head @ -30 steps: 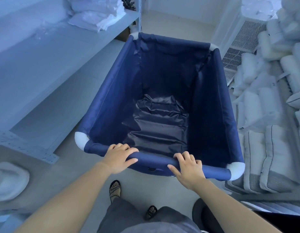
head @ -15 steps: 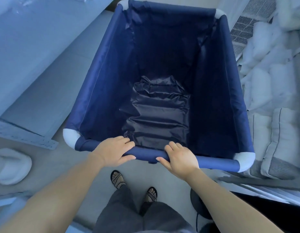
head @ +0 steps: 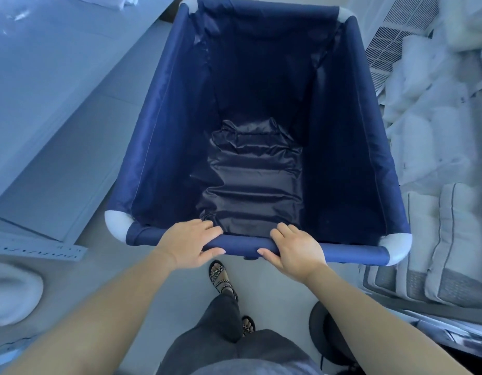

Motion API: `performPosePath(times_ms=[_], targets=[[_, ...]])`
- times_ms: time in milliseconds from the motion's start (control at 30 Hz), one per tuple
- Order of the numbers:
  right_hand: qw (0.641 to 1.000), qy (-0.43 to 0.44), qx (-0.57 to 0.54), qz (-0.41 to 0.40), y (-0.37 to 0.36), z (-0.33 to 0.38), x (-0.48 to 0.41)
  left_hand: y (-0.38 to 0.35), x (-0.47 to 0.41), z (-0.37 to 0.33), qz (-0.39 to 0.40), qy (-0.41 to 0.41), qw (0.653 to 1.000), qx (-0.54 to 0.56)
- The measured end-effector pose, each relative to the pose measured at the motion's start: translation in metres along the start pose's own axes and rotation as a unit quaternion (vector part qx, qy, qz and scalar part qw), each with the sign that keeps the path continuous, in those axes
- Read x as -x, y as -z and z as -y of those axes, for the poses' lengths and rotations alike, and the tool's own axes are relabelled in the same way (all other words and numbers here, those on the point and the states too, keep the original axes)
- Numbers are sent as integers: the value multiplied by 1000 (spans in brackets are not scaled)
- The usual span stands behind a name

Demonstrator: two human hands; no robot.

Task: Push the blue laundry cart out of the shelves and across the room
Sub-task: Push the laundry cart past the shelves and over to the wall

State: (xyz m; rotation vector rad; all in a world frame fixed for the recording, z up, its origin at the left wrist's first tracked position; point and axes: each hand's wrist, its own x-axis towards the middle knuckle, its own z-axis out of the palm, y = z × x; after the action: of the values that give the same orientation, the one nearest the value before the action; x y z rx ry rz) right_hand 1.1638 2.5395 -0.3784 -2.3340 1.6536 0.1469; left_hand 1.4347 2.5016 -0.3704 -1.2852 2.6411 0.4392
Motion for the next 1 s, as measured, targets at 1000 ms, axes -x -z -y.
performPosePath(times_ms=[1000], targets=[[993, -111, -30, 22, 94, -217, -183, 94, -251, 42, 19, 201, 979, 27]])
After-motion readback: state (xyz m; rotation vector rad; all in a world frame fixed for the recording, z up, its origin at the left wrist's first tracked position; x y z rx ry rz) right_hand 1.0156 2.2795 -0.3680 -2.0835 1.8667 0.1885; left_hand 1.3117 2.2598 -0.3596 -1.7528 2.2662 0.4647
